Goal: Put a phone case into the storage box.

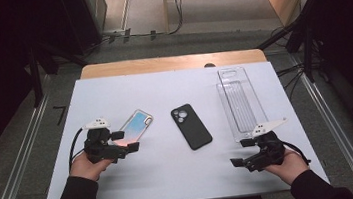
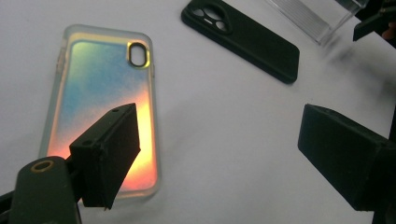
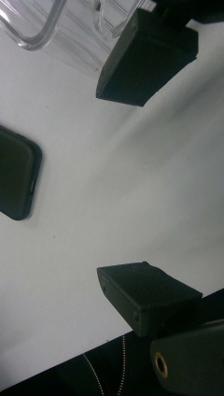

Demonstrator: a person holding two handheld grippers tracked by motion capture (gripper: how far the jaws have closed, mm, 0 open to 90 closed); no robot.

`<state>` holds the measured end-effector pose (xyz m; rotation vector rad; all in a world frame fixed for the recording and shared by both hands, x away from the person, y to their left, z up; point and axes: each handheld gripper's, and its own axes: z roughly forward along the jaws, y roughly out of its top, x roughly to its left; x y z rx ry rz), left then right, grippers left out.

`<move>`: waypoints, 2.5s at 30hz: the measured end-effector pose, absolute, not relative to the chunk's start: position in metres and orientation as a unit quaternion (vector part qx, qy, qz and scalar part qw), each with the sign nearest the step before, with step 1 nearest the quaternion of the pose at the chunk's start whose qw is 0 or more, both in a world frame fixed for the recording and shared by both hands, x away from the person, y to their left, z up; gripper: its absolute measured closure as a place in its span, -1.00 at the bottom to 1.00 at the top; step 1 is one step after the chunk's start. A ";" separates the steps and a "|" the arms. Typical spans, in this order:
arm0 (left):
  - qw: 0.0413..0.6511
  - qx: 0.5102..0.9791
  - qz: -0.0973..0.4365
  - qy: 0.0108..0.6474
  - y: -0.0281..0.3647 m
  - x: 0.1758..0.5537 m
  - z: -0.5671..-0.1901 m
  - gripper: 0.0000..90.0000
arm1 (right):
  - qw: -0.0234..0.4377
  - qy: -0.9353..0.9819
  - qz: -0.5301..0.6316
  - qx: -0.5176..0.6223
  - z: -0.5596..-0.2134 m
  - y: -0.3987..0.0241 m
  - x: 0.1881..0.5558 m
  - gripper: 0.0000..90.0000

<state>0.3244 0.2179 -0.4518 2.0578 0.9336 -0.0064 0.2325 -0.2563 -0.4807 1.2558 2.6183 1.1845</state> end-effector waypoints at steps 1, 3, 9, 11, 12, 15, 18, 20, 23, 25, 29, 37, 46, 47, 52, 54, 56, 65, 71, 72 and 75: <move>0.422 0.827 0.002 0.372 0.218 0.327 -0.451 -0.71 | 0.003 0.835 0.378 0.399 -0.481 -0.256 0.233 -0.74; 0.413 0.834 0.004 0.366 0.216 0.332 -0.451 -0.84 | 0.003 0.834 0.378 0.401 -0.481 -0.256 0.233 -0.74; 0.416 0.839 0.016 0.349 0.212 0.345 -0.454 -1.00 | 0.002 0.835 0.379 0.399 -0.481 -0.257 0.233 -0.74; 0.410 0.842 0.026 0.349 0.210 0.349 -0.453 -1.00 | 0.002 0.835 0.379 0.399 -0.481 -0.256 0.232 -0.74; 0.410 0.842 0.026 0.349 0.210 0.349 -0.453 -1.00 | 0.002 0.835 0.379 0.399 -0.481 -0.256 0.232 -0.74; 0.411 0.840 0.039 0.351 0.208 0.358 -0.450 -1.00 | 0.002 0.835 0.378 0.400 -0.481 -0.256 0.232 -0.74; 0.403 0.843 0.045 0.352 0.207 0.366 -0.450 -1.00 | 0.002 0.835 0.379 0.400 -0.481 -0.256 0.232 -0.74; 0.397 0.845 0.048 0.354 0.206 0.370 -0.451 -1.00 | 0.002 0.835 0.378 0.400 -0.481 -0.256 0.232 -0.74; 0.397 0.843 0.050 0.360 0.204 0.375 -0.454 -1.00 | 0.002 0.835 0.378 0.400 -0.481 -0.256 0.232 -0.74; 0.388 0.846 0.052 0.363 0.201 0.378 -0.455 -1.00 | 0.002 0.835 0.377 0.400 -0.481 -0.256 0.232 -0.74; 0.387 0.846 0.064 0.361 0.197 0.384 -0.457 -1.00 | 0.002 0.836 0.376 0.399 -0.481 -0.256 0.233 -0.74; 0.379 0.849 0.054 0.364 0.196 0.387 -0.465 -1.00 | 0.002 0.836 0.377 0.399 -0.481 -0.256 0.232 -0.74; 0.358 0.855 0.067 0.368 0.193 0.389 -0.480 -1.00 | 0.002 0.836 0.377 0.399 -0.481 -0.256 0.232 -0.74; 0.357 0.855 0.067 0.370 0.193 0.389 -0.481 -1.00 | 0.002 0.837 0.377 0.398 -0.481 -0.256 0.232 -0.74; 0.358 0.855 0.061 0.370 0.195 0.389 -0.488 -1.00 | 0.000 0.837 0.377 0.397 -0.481 -0.256 0.231 -0.74; 0.348 0.861 0.065 0.366 0.194 0.389 -0.491 -1.00 | 0.001 0.838 0.376 0.396 -0.481 -0.256 0.232 -0.74; 0.342 0.864 0.065 0.364 0.193 0.390 -0.494 -1.00 | 0.002 0.838 0.375 0.396 -0.481 -0.256 0.232 -0.74; 0.346 0.866 0.083 0.351 0.193 0.386 -0.503 -1.00 | 0.001 0.838 0.374 0.396 -0.481 -0.256 0.231 -0.74; 0.324 0.878 0.138 0.324 0.185 0.376 -0.509 -1.00 | 0.002 0.839 0.374 0.395 -0.481 -0.256 0.231 -0.74; 0.325 0.878 0.138 0.325 0.185 0.376 -0.509 -1.00 | 0.001 0.839 0.374 0.395 -0.481 -0.256 0.231 -0.74; 0.326 0.874 0.142 0.331 0.185 0.375 -0.509 -0.97 | 0.000 0.839 0.374 0.396 -0.482 -0.255 0.231 -0.74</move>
